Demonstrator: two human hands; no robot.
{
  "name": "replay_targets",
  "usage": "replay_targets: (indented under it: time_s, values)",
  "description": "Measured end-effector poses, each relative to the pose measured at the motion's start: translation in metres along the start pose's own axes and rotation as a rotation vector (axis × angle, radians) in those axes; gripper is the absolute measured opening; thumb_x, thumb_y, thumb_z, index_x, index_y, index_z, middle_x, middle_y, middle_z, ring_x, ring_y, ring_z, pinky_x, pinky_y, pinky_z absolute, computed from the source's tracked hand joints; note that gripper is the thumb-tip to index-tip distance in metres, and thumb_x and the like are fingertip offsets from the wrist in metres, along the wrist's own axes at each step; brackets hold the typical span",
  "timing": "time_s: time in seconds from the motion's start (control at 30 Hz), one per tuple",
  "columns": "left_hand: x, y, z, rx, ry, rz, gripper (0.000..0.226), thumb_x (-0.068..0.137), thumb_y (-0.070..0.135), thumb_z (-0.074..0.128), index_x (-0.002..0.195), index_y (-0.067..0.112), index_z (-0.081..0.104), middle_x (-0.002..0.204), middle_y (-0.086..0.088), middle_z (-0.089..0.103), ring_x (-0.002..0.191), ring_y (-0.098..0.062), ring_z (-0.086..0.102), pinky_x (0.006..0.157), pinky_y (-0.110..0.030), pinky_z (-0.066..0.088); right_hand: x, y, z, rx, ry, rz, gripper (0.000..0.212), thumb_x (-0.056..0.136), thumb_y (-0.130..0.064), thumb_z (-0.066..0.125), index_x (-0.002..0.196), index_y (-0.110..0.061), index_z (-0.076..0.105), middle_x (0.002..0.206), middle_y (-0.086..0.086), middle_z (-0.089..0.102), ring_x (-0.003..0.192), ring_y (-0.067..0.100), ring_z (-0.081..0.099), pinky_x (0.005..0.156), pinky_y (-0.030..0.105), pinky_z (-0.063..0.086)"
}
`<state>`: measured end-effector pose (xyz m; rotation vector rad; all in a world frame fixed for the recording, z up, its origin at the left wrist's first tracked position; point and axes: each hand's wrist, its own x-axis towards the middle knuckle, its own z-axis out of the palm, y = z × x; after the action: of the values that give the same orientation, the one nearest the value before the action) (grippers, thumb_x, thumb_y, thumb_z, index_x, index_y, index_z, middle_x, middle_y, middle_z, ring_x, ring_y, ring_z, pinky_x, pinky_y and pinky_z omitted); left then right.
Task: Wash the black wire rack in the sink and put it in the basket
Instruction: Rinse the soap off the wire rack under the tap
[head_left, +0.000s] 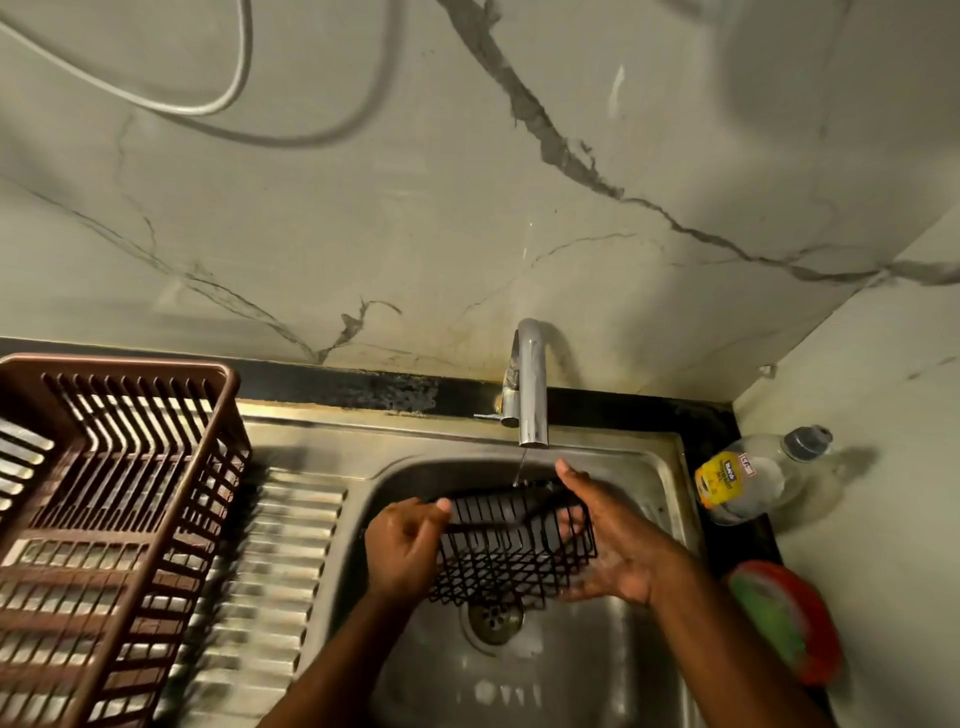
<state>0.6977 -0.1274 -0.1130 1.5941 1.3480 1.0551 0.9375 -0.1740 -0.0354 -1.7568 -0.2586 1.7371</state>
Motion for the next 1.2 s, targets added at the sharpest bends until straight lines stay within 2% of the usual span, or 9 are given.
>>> replay_targets:
  time_s: [0.23, 0.33, 0.43, 0.6, 0.73, 0.87, 0.93, 1.03, 1.2]
  values:
    - [-0.025, 0.003, -0.002, 0.268, -0.086, 0.516, 0.034, 0.089, 0.037, 0.055, 0.06, 0.025, 0.044, 0.061, 0.017, 0.038, 0.06, -0.004, 0.04, 0.063, -0.029, 0.032, 0.006, 0.034, -0.022, -0.045, 0.021, -0.044, 0.039, 0.095, -0.018, 0.053, 0.129, 0.001, 0.055, 0.13, 0.018, 0.055, 0.115, 0.036, 0.058, 0.094, 0.065, 0.051]
    - [-0.027, -0.011, -0.017, 0.292, -0.153, 0.269, 0.026, 0.082, 0.052, 0.057, 0.096, 0.032, 0.067, 0.102, 0.015, 0.061, 0.106, -0.01, 0.055, 0.092, -0.039, 0.038, 0.009, 0.041, -0.033, -0.001, 0.028, -0.139, 0.032, 0.098, -0.008, 0.049, 0.128, 0.0, 0.057, 0.133, 0.015, 0.058, 0.116, 0.033, 0.06, 0.078, 0.054, 0.059]
    - [-0.014, -0.025, -0.031, 0.1, -0.133, -0.129, 0.083, 0.066, 0.04, 0.073, 0.144, 0.034, 0.047, 0.146, 0.006, 0.046, 0.136, -0.02, 0.042, 0.108, -0.039, 0.038, 0.012, 0.041, -0.048, 0.026, 0.011, -0.215, 0.042, 0.09, 0.009, 0.045, 0.124, -0.01, 0.062, 0.131, 0.016, 0.061, 0.117, 0.034, 0.062, 0.078, 0.055, 0.06]
    - [0.009, -0.017, -0.037, -0.647, -0.42, -0.834, 0.102, 0.056, -0.002, 0.07, 0.15, 0.024, 0.04, 0.151, -0.022, 0.049, 0.113, -0.045, 0.067, 0.073, -0.043, 0.06, 0.017, 0.031, -0.048, 0.03, -0.018, -0.319, 0.069, 0.056, 0.002, 0.05, 0.123, -0.007, 0.064, 0.13, 0.013, 0.066, 0.118, 0.037, 0.063, 0.087, 0.064, 0.053]
    - [0.01, -0.019, -0.029, -0.736, -0.483, -0.891, 0.097, 0.056, -0.012, 0.052, 0.145, 0.025, 0.046, 0.139, -0.024, 0.059, 0.11, -0.054, 0.064, 0.078, -0.056, 0.058, 0.033, 0.017, -0.043, -0.151, 0.131, -0.439, 0.046, 0.074, 0.001, 0.051, 0.114, -0.015, 0.069, 0.115, 0.009, 0.073, 0.113, 0.038, 0.064, 0.084, 0.046, 0.053]
    - [0.003, -0.018, -0.016, -0.683, -0.353, -0.862, 0.097, 0.052, -0.014, 0.041, 0.145, 0.013, 0.046, 0.128, -0.024, 0.061, 0.1, -0.047, 0.059, 0.066, -0.045, 0.06, 0.028, 0.017, -0.037, -1.014, 0.859, -0.941, 0.042, 0.079, -0.006, 0.072, 0.119, -0.014, 0.064, 0.118, 0.008, 0.062, 0.11, 0.028, 0.057, 0.084, 0.033, 0.051]
    - [-0.002, -0.021, -0.01, -0.649, -0.313, -0.846, 0.089, 0.06, -0.019, 0.04, 0.145, 0.008, 0.046, 0.123, -0.022, 0.064, 0.097, -0.039, 0.051, 0.059, -0.04, 0.06, 0.018, 0.023, -0.014, -1.128, 0.791, -1.115, 0.028, 0.077, -0.007, 0.067, 0.102, -0.018, 0.068, 0.107, 0.003, 0.064, 0.102, 0.023, 0.057, 0.081, 0.035, 0.054]
    - [-0.008, -0.018, -0.004, -0.627, -0.294, -0.847, 0.073, 0.078, -0.025, 0.029, 0.14, 0.007, 0.05, 0.129, -0.024, 0.062, 0.098, -0.046, 0.058, 0.057, -0.039, 0.057, 0.026, 0.022, 0.018, -1.334, 0.403, -0.709, 0.012, 0.093, -0.017, 0.058, 0.096, -0.025, 0.067, 0.095, -0.005, 0.065, 0.088, 0.012, 0.061, 0.078, 0.027, 0.053]
    - [-0.02, -0.005, 0.004, -0.595, -0.323, -0.88, 0.081, 0.072, -0.027, 0.03, 0.137, 0.014, 0.053, 0.129, -0.017, 0.062, 0.092, -0.045, 0.07, 0.055, -0.041, 0.058, 0.043, -0.006, 0.052, -1.586, 0.418, -0.48, 0.013, 0.096, -0.022, 0.06, 0.107, -0.018, 0.067, 0.101, 0.002, 0.068, 0.086, 0.017, 0.061, 0.075, 0.029, 0.05]
